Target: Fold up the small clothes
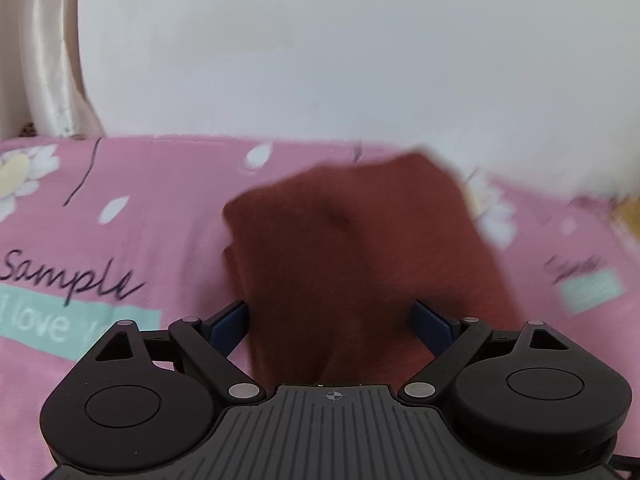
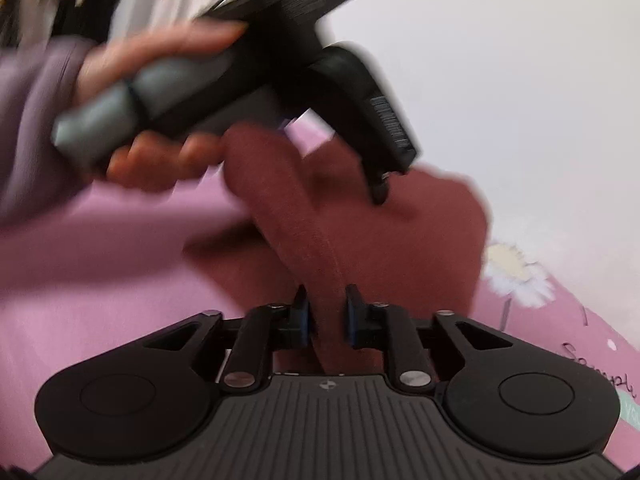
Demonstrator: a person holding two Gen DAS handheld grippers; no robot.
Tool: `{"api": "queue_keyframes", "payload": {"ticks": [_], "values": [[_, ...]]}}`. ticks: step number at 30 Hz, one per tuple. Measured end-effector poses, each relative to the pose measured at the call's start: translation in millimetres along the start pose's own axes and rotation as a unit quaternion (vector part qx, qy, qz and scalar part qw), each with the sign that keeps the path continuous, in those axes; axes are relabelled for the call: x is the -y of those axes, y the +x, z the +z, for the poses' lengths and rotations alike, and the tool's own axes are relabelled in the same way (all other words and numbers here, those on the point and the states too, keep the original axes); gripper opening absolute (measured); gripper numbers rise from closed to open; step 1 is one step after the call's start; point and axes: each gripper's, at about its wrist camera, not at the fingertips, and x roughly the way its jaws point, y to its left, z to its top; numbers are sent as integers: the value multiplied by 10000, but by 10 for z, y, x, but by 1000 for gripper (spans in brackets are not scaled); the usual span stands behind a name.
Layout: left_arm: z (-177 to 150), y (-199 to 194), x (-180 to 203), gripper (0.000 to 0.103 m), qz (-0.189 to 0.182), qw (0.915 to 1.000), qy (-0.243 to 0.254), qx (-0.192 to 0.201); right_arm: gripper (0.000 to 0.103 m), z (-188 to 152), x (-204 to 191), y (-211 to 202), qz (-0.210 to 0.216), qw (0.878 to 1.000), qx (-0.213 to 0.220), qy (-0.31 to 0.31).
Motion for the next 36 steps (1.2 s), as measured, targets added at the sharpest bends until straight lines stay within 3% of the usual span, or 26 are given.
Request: {"api": "queue_keyframes", "payload": {"ticks": [3, 6, 12, 16, 20, 23, 36], "values": [[-166, 0, -97, 103, 79, 10000, -54, 20, 36, 19, -9, -105, 88, 9999, 81, -117], [-248, -86, -195, 103, 50, 9997, -231, 26, 57, 65, 201, -292, 603, 9977, 220, 230], [-329, -226, -30, 103, 598, 9976, 273, 202, 62, 150, 730, -424, 639, 9868, 361, 1445], [-348, -260, 49, 103, 831, 9949, 517, 263, 62, 174, 1017, -175, 524, 9747, 111, 2172], [-350, -257, 55, 103, 893, 9938, 603, 268, 62, 104, 1294, 187, 574, 9482, -232, 3117], [-364, -242, 54, 103, 910, 9935, 621, 279, 65, 88, 1410, 368, 419, 9381, -364, 3418], [-386, -201, 76, 103, 955, 9926, 688, 296, 91, 260, 1702, 1000, 372, 9194, -694, 3853]]}}
